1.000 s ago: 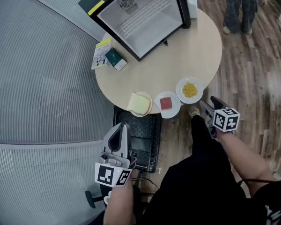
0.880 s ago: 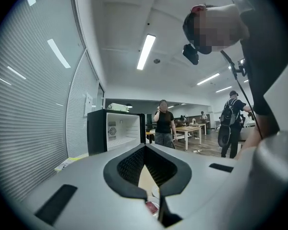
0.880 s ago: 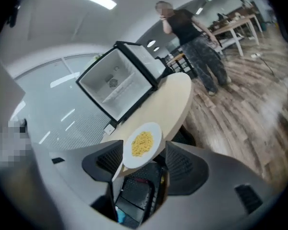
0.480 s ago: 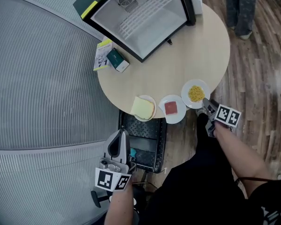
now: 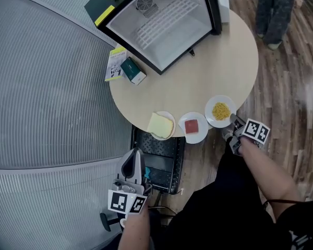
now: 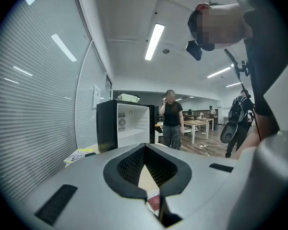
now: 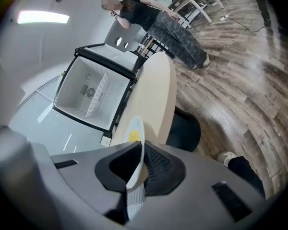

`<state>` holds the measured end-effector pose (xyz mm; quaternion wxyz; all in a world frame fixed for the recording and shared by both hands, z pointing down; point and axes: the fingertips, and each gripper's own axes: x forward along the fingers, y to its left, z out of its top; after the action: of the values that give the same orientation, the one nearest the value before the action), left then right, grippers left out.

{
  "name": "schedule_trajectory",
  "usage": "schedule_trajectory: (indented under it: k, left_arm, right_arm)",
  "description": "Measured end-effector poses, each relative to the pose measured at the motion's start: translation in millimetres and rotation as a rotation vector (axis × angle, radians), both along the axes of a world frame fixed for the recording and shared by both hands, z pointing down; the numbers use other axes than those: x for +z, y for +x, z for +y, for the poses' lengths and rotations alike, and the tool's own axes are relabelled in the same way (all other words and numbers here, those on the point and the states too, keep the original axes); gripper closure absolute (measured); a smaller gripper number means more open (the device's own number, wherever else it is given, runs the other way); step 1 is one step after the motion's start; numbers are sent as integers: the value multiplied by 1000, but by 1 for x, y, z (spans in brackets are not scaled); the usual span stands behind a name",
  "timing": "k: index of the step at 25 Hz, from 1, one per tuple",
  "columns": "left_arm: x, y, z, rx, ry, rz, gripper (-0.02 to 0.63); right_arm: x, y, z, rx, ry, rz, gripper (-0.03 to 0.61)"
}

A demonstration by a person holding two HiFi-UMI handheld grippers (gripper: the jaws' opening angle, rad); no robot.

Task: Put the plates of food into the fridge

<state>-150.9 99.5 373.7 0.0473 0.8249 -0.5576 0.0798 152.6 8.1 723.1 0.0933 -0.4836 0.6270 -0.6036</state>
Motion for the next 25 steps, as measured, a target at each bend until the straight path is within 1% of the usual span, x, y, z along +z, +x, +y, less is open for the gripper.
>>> schedule_trajectory:
  k: [4, 7, 11, 16, 19, 22, 25]
  left_arm:
    - [-3, 3, -20, -9, 0, 19, 611]
    - [-3, 8, -37, 7, -3, 22, 611]
    - [-4, 11, -59, -2, 3, 38, 611]
    - [-11, 15, -81, -2, 12, 61, 611]
    - [-21, 16, -94, -13, 30, 83, 611]
    - [-32, 15, -108, -35, 54, 76, 611]
    - [-43, 11, -125, -70, 75, 74, 611]
  right_arm:
    - [-19, -3, -16, 0, 7, -78, 560]
    - [-30, -9, -29, -8, 13, -118, 560]
    - [-44, -15, -43, -10, 14, -173, 560]
    - [-64, -14, -65, -12, 17, -189, 560]
    - [-84, -15, -84, -16, 28, -225, 560]
    - [-103, -13, -107, -52, 68, -197, 560]
    - [-124, -17, -134, -73, 88, -204, 560]
